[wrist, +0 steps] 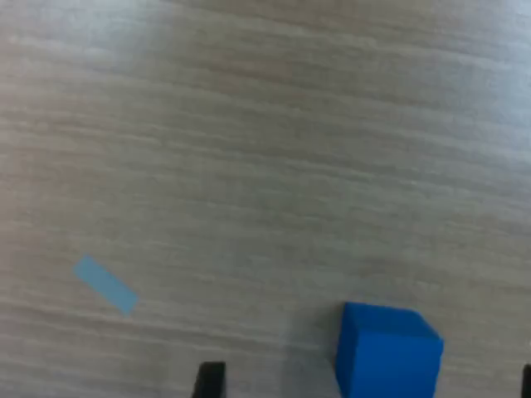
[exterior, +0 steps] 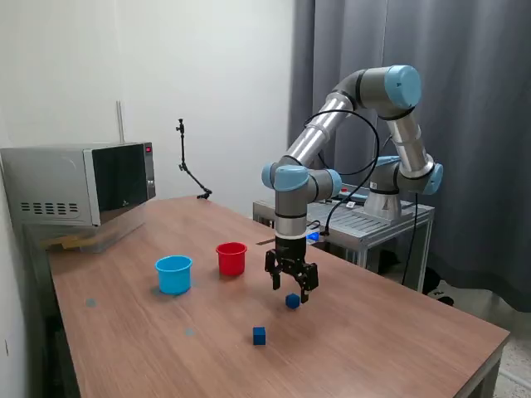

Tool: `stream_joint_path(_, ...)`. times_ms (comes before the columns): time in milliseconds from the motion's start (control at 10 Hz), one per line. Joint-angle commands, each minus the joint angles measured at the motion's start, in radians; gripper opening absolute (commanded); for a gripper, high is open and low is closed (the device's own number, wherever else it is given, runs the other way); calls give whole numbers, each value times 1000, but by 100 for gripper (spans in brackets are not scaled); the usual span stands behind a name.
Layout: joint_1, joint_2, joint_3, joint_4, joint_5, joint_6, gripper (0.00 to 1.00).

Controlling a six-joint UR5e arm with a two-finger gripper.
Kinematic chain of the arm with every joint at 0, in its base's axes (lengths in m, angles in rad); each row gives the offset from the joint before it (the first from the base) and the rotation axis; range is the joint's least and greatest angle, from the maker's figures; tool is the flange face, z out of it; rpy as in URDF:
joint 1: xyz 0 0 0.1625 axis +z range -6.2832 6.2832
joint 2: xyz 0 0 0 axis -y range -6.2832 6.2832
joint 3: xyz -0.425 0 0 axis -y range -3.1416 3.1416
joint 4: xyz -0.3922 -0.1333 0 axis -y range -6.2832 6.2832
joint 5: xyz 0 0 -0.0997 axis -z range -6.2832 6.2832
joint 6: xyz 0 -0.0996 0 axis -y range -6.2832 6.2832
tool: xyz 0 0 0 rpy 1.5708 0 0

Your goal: Place red objects in the red bin, and blue objects in the blue bin.

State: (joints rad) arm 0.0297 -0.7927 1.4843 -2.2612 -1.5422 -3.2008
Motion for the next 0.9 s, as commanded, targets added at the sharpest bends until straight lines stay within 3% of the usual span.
stream_joint_path(0,-1,3,-6,0,-1,1,100)
stream_joint_path(400,6,3,8,3,-6,9,100)
stream_joint_path(600,6,3,7,2,-6,70,100)
stream_joint_path(800,9,3,7,3,-6,73,100)
